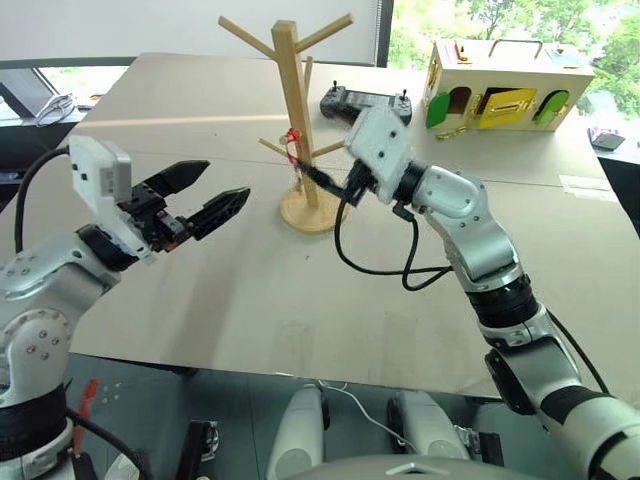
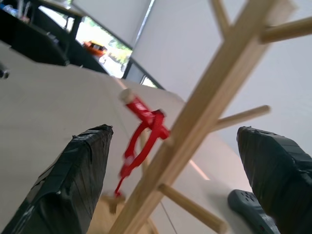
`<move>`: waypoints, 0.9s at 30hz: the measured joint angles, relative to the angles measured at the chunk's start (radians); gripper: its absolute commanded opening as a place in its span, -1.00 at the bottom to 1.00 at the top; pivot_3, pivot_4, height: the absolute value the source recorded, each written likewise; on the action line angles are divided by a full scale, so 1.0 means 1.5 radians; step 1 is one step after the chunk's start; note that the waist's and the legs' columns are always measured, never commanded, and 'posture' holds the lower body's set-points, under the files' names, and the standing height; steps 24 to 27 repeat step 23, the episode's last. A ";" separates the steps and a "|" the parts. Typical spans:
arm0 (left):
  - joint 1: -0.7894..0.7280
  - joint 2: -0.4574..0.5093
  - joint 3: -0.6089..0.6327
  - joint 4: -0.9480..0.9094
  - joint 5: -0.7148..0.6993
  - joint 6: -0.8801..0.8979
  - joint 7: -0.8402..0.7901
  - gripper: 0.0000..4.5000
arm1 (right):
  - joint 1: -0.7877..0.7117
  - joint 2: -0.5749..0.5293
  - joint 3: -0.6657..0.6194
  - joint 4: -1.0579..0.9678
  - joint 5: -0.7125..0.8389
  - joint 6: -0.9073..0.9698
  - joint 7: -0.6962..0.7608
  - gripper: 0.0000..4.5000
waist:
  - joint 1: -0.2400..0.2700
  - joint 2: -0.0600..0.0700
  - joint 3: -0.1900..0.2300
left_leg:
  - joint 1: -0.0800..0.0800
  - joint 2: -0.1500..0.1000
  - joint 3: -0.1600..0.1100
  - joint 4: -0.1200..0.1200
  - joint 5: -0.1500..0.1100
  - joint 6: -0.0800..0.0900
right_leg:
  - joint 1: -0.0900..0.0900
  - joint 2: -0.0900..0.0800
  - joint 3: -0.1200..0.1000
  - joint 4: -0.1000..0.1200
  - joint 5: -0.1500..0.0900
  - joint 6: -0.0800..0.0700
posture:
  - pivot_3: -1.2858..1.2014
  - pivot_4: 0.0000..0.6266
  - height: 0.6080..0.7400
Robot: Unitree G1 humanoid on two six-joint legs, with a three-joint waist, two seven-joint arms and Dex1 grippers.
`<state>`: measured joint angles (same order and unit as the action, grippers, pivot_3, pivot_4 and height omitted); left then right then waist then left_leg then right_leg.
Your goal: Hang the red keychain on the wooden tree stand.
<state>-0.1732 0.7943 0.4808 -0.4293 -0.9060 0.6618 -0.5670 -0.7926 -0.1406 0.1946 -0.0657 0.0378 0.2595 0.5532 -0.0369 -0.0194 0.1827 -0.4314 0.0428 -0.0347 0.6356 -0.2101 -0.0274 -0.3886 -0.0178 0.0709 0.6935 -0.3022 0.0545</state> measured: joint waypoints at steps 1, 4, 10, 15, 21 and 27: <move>0.001 -0.035 -0.014 -0.004 0.019 -0.014 0.027 1.00 | 0.026 0.005 -0.043 -0.008 0.025 0.014 -0.024 0.98 | 0.003 -0.001 0.000 | 0.000 0.000 0.000 0.000 0.000 0.000 | 0.001 0.000 0.000 -0.001 0.000 0.000 | 0.03 -0.52 1.00; 0.017 -0.091 -0.043 -0.008 0.075 -0.039 0.079 1.00 | 0.099 -0.008 -0.112 -0.008 0.049 0.030 -0.062 0.98 | 0.005 -0.002 -0.001 | 0.000 -0.001 0.000 0.000 0.000 0.000 | 0.001 -0.001 0.000 -0.001 0.000 0.000 | 0.03 -0.52 1.00; 0.043 -0.213 -0.093 -0.005 0.174 -0.108 0.159 1.00 | 0.239 -0.043 -0.185 -0.009 0.055 0.022 -0.116 0.98 | 0.000 -0.001 -0.001 | 0.000 -0.001 0.000 0.000 0.000 0.000 | 0.000 0.000 0.001 0.000 0.000 0.000 | 0.03 -0.52 1.00; 0.066 -0.293 -0.122 0.027 0.271 -0.192 0.209 1.00 | 0.328 -0.036 -0.226 -0.007 0.054 -0.022 -0.176 0.98 | -0.004 -0.001 -0.001 | 0.001 0.000 0.001 0.000 0.000 0.000 | 0.000 0.000 0.002 0.000 0.000 0.000 | 0.03 -0.52 1.00; 0.113 -0.348 -0.127 0.136 0.381 -0.325 0.239 1.00 | 0.386 -0.012 -0.244 0.029 0.039 -0.090 -0.241 0.98 | -0.002 -0.001 -0.002 | 0.001 -0.001 0.001 0.000 0.000 0.000 | 0.001 0.000 0.002 0.000 0.000 0.000 | 0.03 -0.52 1.00; 0.117 -0.353 -0.129 0.152 0.396 -0.350 0.237 1.00 | 0.391 -0.012 -0.248 0.043 0.040 -0.102 -0.251 0.98 | -0.002 -0.001 -0.002 | 0.001 -0.001 0.001 0.000 0.000 0.000 | 0.001 0.000 0.001 0.000 0.000 0.000 | 0.03 -0.52 1.00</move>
